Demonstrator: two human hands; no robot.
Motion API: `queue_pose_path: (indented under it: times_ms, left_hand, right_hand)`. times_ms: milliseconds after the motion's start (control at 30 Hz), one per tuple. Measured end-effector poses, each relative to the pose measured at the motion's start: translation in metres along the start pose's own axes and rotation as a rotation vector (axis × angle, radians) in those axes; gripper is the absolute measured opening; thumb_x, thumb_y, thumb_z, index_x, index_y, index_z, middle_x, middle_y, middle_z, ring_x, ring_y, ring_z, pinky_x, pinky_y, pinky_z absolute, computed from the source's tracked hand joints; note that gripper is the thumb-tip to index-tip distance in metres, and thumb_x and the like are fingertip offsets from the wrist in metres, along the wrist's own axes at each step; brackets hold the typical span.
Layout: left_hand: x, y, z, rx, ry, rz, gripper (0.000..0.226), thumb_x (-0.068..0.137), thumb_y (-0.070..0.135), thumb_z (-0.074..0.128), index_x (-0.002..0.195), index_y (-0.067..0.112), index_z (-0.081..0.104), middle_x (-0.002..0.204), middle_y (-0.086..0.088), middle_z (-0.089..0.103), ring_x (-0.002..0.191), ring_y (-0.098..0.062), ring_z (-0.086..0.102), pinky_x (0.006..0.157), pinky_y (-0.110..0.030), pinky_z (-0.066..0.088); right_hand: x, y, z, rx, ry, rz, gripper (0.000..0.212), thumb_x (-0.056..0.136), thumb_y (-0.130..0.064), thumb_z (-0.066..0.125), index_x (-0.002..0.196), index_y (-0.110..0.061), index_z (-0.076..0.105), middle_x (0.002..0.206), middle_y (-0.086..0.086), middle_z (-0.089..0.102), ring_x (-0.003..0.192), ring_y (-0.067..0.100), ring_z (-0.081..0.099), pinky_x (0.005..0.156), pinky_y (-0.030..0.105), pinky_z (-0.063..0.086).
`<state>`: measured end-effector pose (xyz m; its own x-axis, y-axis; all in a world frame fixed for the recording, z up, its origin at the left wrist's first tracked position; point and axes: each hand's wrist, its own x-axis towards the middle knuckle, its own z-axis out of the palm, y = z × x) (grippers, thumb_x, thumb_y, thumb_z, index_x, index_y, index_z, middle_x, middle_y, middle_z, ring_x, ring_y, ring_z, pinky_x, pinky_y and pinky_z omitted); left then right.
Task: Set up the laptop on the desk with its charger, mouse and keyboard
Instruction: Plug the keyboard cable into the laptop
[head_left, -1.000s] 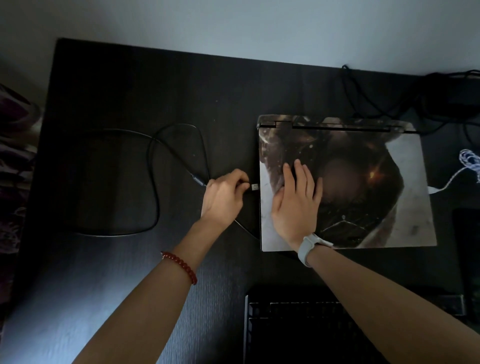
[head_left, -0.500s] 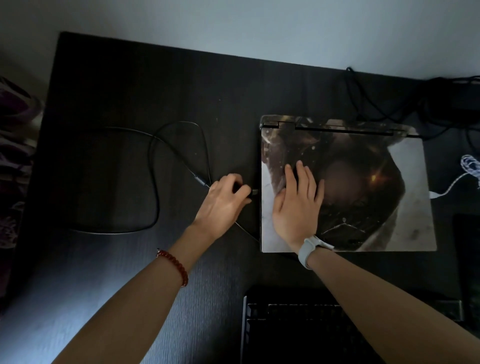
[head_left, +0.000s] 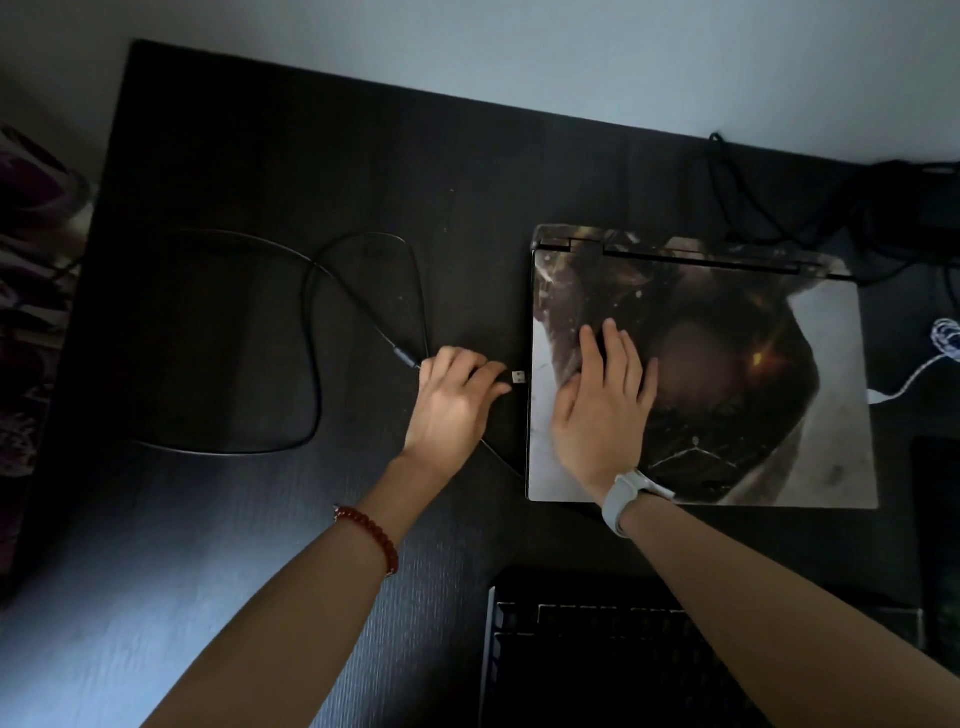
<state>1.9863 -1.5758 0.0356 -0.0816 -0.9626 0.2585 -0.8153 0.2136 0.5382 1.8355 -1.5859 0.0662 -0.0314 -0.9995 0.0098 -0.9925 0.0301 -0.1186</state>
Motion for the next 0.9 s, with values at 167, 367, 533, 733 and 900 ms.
queue_pose_path:
  times_ms: [167,367,533,733,900]
  left_hand:
    - [-0.001,0.008,0.001,-0.034,0.008,-0.116,0.018,0.077,0.012,0.07,0.092,0.002,0.07,0.083,-0.013,0.066,0.082,-0.034,0.06,0.068,-0.039,0.046]
    - [-0.001,0.011,0.001,-0.029,0.008,-0.173,0.017,0.077,0.012,0.07,0.092,0.004,0.071,0.084,-0.014,0.064,0.082,-0.035,0.059,0.069,-0.039,0.044]
    - [-0.001,0.011,0.003,-0.03,0.002,-0.187,0.017,0.077,0.011,0.07,0.093,0.005,0.071,0.085,-0.014,0.063,0.082,-0.036,0.058,0.07,-0.039,0.043]
    - [-0.001,0.011,0.001,-0.037,0.006,-0.198,0.018,0.077,0.011,0.07,0.094,0.006,0.071,0.086,-0.014,0.063,0.083,-0.036,0.058,0.07,-0.039,0.042]
    - [0.0,0.012,0.001,-0.038,-0.001,-0.204,0.019,0.076,0.011,0.071,0.095,0.007,0.071,0.086,-0.012,0.064,0.083,-0.035,0.058,0.071,-0.035,0.038]
  right_hand:
    - [0.0,0.001,0.0,-0.016,-0.021,-0.002,0.056,0.085,-0.028,0.027,0.136,-0.012,0.04,0.146,0.013,0.038,0.136,0.029,0.032,0.113,0.054,0.018]
    - [0.0,0.002,0.0,-0.012,-0.029,-0.006,0.056,0.085,-0.028,0.029,0.137,-0.012,0.038,0.147,0.014,0.036,0.137,0.03,0.031,0.113,0.054,0.017]
    - [0.0,0.002,0.001,-0.016,-0.021,-0.007,0.057,0.084,-0.03,0.026,0.137,-0.013,0.039,0.146,0.013,0.037,0.136,0.029,0.032,0.112,0.053,0.018]
    - [0.001,0.002,0.004,-0.013,0.001,-0.008,0.056,0.083,-0.029,0.028,0.136,-0.013,0.04,0.145,0.013,0.04,0.135,0.03,0.035,0.111,0.055,0.021]
    - [0.001,0.002,0.005,-0.006,0.008,-0.006,0.056,0.083,-0.029,0.028,0.134,-0.012,0.042,0.144,0.014,0.04,0.135,0.03,0.035,0.111,0.055,0.021]
